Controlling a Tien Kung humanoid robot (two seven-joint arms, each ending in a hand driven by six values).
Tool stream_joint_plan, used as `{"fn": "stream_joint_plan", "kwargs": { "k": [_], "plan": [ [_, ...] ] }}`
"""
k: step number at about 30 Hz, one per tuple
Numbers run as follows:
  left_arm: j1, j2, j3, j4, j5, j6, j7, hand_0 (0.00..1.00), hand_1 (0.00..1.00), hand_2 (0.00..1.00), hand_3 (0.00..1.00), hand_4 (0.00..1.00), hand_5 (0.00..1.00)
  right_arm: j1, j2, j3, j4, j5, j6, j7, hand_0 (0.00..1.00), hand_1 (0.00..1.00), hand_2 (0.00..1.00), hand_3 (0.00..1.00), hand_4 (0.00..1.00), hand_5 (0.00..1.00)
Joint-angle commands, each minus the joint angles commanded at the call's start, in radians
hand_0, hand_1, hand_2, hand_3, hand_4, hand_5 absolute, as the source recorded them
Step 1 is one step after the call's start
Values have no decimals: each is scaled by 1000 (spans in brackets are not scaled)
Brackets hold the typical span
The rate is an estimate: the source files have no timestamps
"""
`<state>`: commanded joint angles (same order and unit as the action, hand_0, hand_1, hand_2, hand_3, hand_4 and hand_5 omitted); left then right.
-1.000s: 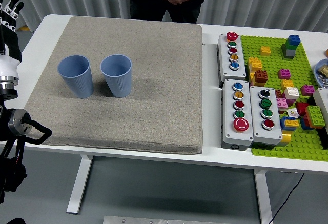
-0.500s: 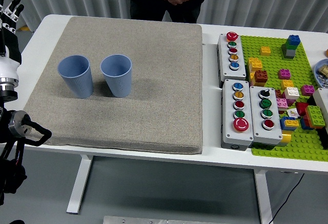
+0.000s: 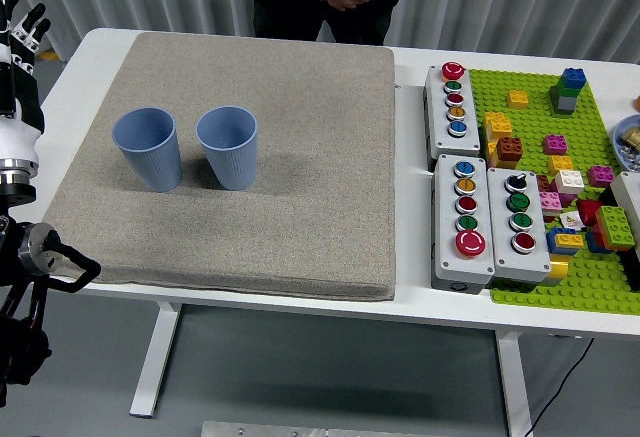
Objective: Pick cup pour cup place
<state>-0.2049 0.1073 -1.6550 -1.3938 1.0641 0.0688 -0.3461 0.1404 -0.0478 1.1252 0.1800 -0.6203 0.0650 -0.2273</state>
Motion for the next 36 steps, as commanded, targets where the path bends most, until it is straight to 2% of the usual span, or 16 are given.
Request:
{"fn": "stream_joint_plan", "kwargs": {
  "k": [11,12,13,16,21,36],
  "plan": [
    [5,-2,4,-13,42,48,15,831,827,947,966,966,799,2,-2,-4,0,9,0,4,680,674,687,643,433,166],
    [5,-2,7,-16,53,57,18,830,825,944,964,962,748,3,-3,-5,0,12,0,4,680,673,686,643,433,166],
    [5,-2,8,-17,57,60,19,830,825,944,964,962,748,3,-3,-5,0,13,0,4,680,673,686,643,433,166],
    [8,-1,20,-24,61,91,16,830,825,944,964,962,748,4,-4,-5,0,14,-1,5,680,673,686,643,433,166],
    [17,2,50,-41,60,169,6,823,820,944,962,955,733,7,-6,-4,0,14,0,5,680,673,685,643,434,165],
    [16,1,42,-40,69,150,15,824,818,945,962,953,713,8,-6,2,0,7,0,6,680,673,685,642,434,166]
  ]
}}
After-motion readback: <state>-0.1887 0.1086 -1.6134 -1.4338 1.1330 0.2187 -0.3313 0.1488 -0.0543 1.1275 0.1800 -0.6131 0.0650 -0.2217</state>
